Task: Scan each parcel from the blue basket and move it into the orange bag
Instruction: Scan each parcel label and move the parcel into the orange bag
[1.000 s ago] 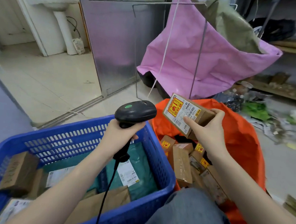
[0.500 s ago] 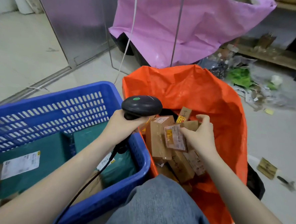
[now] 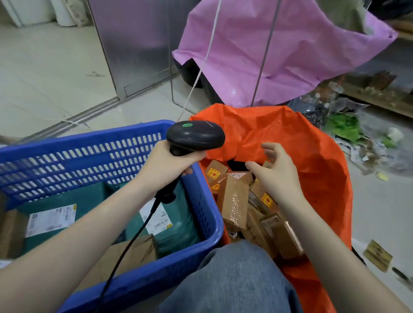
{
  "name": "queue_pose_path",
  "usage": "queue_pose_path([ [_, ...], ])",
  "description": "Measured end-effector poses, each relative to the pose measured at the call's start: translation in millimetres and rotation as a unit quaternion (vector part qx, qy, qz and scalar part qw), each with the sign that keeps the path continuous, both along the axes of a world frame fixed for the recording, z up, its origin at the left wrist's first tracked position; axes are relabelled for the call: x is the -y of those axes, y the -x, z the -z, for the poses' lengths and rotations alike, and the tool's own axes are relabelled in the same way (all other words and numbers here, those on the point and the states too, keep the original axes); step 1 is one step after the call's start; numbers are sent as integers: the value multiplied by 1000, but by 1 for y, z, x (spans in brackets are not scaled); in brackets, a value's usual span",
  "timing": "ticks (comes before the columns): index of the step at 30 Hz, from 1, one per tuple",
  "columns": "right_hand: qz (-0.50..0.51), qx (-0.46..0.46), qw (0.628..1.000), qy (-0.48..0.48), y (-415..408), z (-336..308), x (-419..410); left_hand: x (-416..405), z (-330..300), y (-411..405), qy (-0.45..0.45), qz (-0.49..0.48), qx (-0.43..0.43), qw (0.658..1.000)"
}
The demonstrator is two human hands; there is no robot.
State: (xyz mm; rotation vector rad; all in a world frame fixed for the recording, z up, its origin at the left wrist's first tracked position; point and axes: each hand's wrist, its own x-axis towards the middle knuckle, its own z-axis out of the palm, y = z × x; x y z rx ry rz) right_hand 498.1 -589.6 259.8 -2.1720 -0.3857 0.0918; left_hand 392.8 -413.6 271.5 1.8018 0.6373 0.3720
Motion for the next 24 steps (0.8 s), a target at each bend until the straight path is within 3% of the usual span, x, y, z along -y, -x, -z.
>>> queue_pose_path([
  [12, -191, 53, 978, -60, 84, -71, -106, -85, -60, 126, -35, -87, 23, 995],
  [24, -350, 33, 935, 42, 148, -35, -204, -160, -22, 230, 8, -178, -9, 984],
])
